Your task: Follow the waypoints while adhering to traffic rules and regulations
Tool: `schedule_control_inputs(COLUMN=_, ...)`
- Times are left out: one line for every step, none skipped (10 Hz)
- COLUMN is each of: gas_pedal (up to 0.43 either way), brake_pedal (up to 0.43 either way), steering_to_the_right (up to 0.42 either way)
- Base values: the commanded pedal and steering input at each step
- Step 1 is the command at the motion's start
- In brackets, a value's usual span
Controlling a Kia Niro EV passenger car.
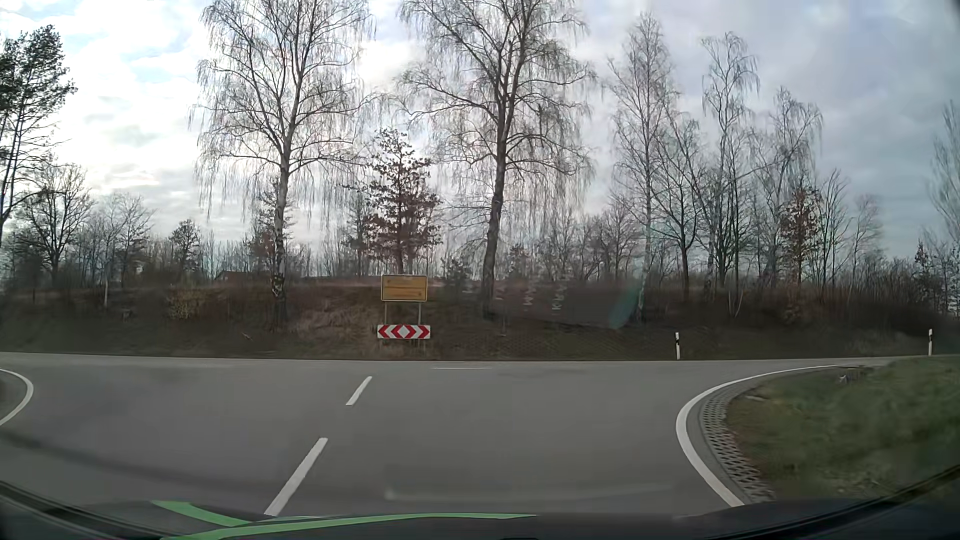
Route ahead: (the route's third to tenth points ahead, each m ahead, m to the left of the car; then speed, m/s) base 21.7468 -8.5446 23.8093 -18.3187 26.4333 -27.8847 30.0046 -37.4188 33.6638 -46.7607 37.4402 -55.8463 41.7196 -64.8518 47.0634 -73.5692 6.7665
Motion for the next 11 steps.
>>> schedule_control_inputs(gas_pedal=0.000, brake_pedal=0.220, steering_to_the_right=0.045)
schedule_control_inputs(gas_pedal=0.000, brake_pedal=0.213, steering_to_the_right=0.059)
schedule_control_inputs(gas_pedal=0.000, brake_pedal=0.213, steering_to_the_right=0.075)
schedule_control_inputs(gas_pedal=0.000, brake_pedal=0.201, steering_to_the_right=0.097)
schedule_control_inputs(gas_pedal=0.000, brake_pedal=0.177, steering_to_the_right=0.116)
schedule_control_inputs(gas_pedal=0.000, brake_pedal=0.122, steering_to_the_right=0.135)
schedule_control_inputs(gas_pedal=0.000, brake_pedal=0.012, steering_to_the_right=0.156)
schedule_control_inputs(gas_pedal=0.000, brake_pedal=0.000, steering_to_the_right=0.176)
schedule_control_inputs(gas_pedal=0.000, brake_pedal=0.000, steering_to_the_right=0.195)
schedule_control_inputs(gas_pedal=0.000, brake_pedal=0.000, steering_to_the_right=0.219)
schedule_control_inputs(gas_pedal=0.000, brake_pedal=0.000, steering_to_the_right=0.238)
